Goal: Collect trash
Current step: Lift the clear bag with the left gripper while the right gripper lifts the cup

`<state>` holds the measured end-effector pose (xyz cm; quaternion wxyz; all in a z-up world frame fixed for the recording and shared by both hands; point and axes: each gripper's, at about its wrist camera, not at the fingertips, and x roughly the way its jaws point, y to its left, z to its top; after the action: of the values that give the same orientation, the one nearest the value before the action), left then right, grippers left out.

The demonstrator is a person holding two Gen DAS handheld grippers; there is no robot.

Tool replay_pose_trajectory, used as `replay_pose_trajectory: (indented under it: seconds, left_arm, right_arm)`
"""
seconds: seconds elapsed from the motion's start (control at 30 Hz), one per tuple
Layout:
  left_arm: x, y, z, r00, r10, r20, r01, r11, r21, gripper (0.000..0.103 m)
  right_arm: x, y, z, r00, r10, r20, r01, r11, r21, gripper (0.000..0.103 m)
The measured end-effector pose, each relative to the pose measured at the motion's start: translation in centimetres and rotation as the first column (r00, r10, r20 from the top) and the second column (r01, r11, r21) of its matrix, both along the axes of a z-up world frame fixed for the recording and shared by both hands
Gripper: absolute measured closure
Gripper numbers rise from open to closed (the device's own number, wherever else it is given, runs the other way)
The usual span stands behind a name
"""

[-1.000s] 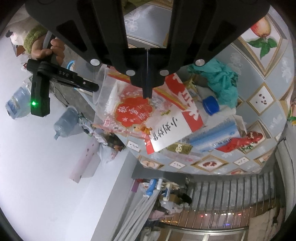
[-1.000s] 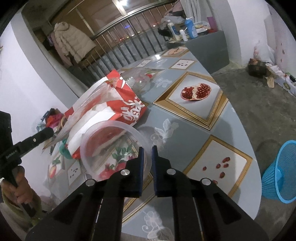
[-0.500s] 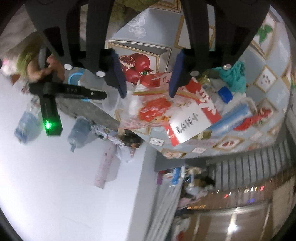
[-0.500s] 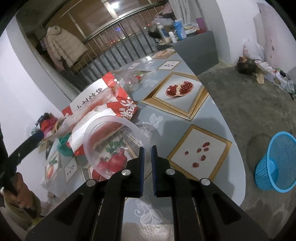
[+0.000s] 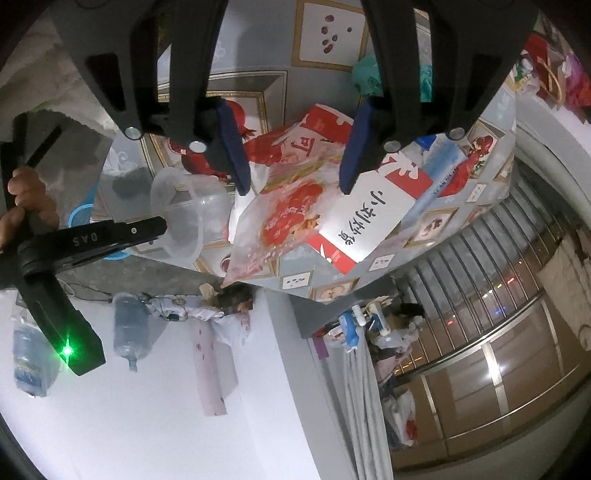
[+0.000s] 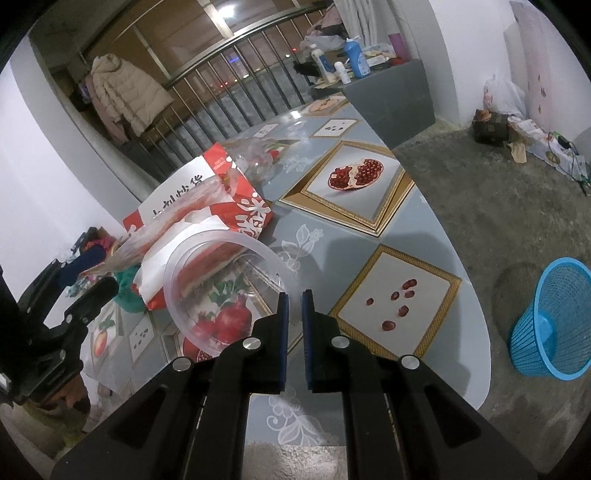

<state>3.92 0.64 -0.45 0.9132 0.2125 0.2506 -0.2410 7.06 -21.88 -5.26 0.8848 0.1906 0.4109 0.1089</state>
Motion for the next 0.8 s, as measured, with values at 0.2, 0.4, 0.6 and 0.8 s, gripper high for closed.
replay_pose_trajectory:
  seconds: [0.2,0.4,0.6,0.8]
  left_arm:
    - [0.5,-0.2,0.0,1.0,-0.009,-0.029,0.009,1.0,-0.002,0.081]
    - [0.1,-0.5,0.2,0.999,-0.028,-0.032,0.028,1.0,-0.002,0.096]
    - [-0.5,-0.4,0.7,0.999,-0.033,-0.009,0.033,0.999,-0.015,0.102]
    - [-1.0,-0.2,1.5,0.999,-0.028,0.021,0.028,0.999,-0.033,0.102]
  right_arm:
    - [0.2,0.0,-0.3,1.0,0.002,-0.002,-0.002,1.0,0.007,0.095]
    - [0.2,0.3,-0.3,1.0,0.006,0.002,-0.006,1.0,0.007,0.095]
    - [-0.2,0.2,-0.1,1.0,0.0,0.01,0.0,1.0,0.003,0.096]
    - [-0.9,-0.1,0.4,1.0,-0.01,0.024,0.01,1.0,-0.003,0.097]
